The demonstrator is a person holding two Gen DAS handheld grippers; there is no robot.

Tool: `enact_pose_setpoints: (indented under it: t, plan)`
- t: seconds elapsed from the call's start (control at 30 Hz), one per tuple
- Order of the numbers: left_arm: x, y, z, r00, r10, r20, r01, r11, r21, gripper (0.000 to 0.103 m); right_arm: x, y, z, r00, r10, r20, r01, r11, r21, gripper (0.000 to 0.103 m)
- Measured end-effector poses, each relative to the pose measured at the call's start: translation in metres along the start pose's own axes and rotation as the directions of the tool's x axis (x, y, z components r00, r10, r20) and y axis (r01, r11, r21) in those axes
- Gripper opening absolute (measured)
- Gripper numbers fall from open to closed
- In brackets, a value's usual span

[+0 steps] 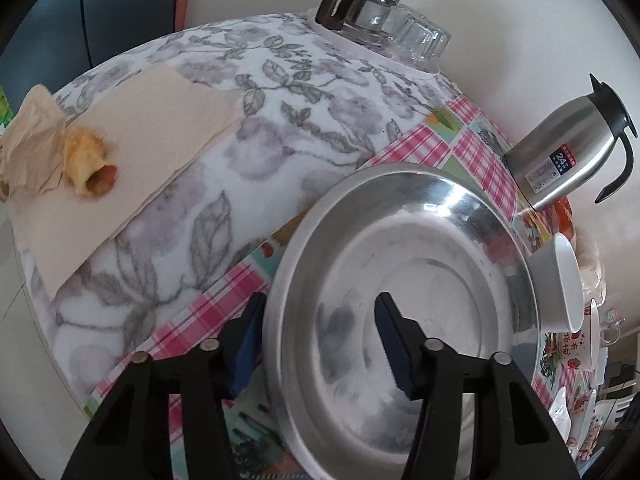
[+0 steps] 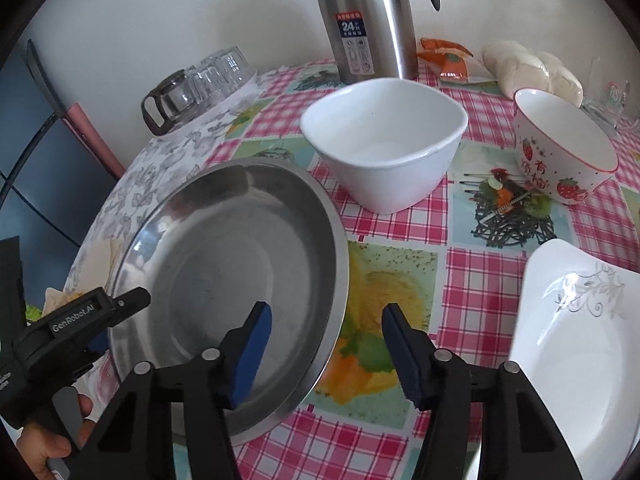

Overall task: Organize plates and bowls
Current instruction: 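Reach the left gripper to the steel tray rim and close on it, then lift the steel tray with the left gripper toward the pink-rimmed plate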

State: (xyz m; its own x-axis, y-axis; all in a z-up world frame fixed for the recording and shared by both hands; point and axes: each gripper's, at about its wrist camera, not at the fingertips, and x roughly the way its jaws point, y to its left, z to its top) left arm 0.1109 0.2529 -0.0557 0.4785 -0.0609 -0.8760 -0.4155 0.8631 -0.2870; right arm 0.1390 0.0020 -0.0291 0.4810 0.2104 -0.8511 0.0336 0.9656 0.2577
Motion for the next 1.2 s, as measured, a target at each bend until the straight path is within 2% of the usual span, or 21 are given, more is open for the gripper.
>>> enact_pose_setpoints:
  t: [0.1,0.23,0.37,0.43,0.5,0.9,1.2]
  plan:
    - [0.002,-0.002,0.002,1.000,0.016,0.012,-0.016,1.000,0.010,0.050,0.005,-0.001,0.002,1.000,0.015,-0.011,-0.015,1.000,0.012,0.051]
    - [0.005,-0.001,0.006,0.999,0.033,0.028,-0.033,0.999,0.008,0.041,0.010,-0.002,0.003,1.000,0.017,-0.014,-0.017,1.000,0.023,0.044]
    - [0.007,0.000,0.008,0.998,0.052,0.045,-0.052,0.999,0.011,0.034,0.014,-0.003,0.003,1.000,0.013,-0.029,-0.012,0.999,0.033,0.030]
    - [0.007,0.001,0.008,0.996,0.069,0.050,-0.069,0.998,0.011,0.025,0.017,-0.005,0.002,0.999,0.011,-0.039,-0.010,0.999,0.040,0.022]
    - [0.007,0.002,0.008,0.996,0.067,0.050,-0.068,0.998,0.012,0.025,0.016,-0.006,0.001,0.999,0.031,-0.039,-0.029,0.999,0.044,0.018]
    - [-0.001,-0.003,-0.012,0.998,0.056,-0.002,-0.056,0.996,0.072,0.023,0.002,-0.023,-0.013,0.996,0.029,-0.083,-0.024,0.998,0.061,0.016]
    - [-0.012,0.006,-0.028,0.998,0.015,-0.055,-0.013,0.999,0.032,0.018,-0.010,-0.028,-0.026,0.992,0.052,-0.115,-0.043,0.996,0.079,0.015]
